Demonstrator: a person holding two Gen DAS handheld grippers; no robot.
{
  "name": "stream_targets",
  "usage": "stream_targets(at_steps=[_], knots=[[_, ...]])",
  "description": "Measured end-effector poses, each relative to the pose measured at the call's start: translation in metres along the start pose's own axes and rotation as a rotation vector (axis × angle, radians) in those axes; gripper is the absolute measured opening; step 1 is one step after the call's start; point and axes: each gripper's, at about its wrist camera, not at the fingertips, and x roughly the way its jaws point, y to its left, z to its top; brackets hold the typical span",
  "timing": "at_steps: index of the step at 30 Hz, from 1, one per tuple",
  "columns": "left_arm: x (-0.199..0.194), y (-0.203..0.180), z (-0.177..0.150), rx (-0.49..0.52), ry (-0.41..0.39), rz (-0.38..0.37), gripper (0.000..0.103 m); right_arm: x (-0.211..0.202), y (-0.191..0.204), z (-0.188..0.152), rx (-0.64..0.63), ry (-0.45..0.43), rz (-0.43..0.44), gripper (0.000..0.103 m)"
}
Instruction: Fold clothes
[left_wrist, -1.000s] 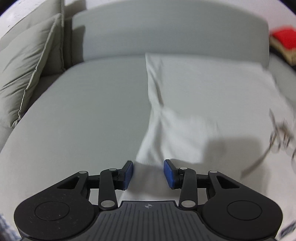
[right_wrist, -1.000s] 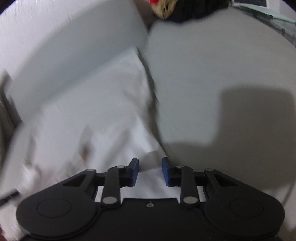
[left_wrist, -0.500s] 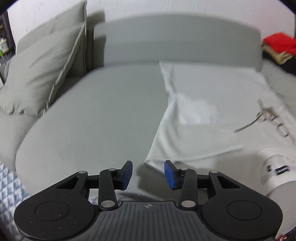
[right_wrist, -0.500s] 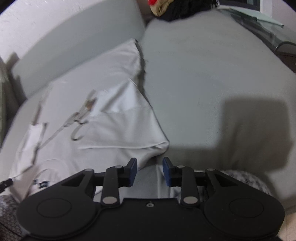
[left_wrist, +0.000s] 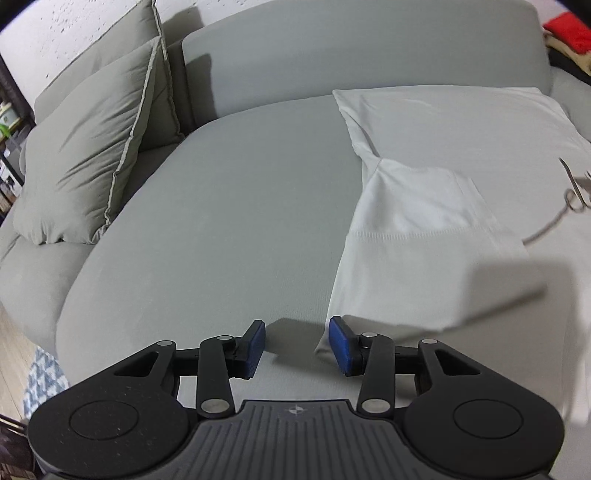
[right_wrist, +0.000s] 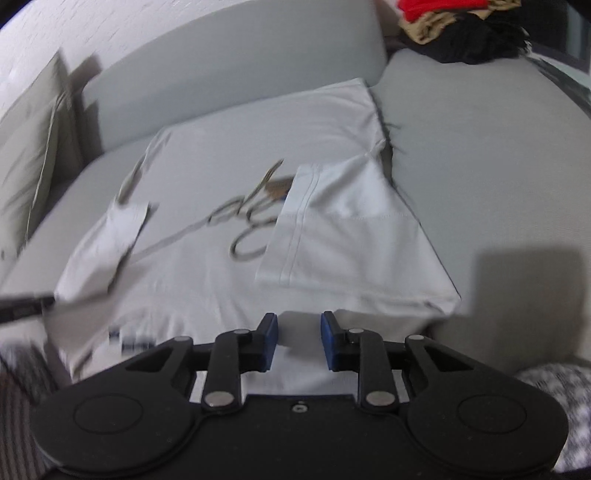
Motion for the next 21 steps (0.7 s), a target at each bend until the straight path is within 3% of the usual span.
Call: stream_targets(at_steps=[5,7,10,18,21], knots=[[-0.023,0.009,-0.016,-0.057,0.011,-0.069,0.041,-0.027,-0.018,-0.012,0.109,0.023,0.050,0.031],[-0.032,0.008,-0.021,-0.080,0.017,-0.094,0.041,-0.035,-0.025,-0.013,0.165,0.002,0.064,0.040],[-0.046,-0.006,-0.019,-0.087,-0.002,-0.144,0.041,-0.044,-0.029,-0.009,0.194,-0.047,0.063,0.041],[-0.060,-0.060,-0.013,0.028,-0.025,-0.245,0.044,-0.041,-0.010,-0.011,0.149,-0.069,0.129,0.040],[-0.057,-0.077,-0.012,0.086,-0.039,-0.253,0.044,-0.035,-0.004,-0.010,0.125,-0.068,0.141,0.032]])
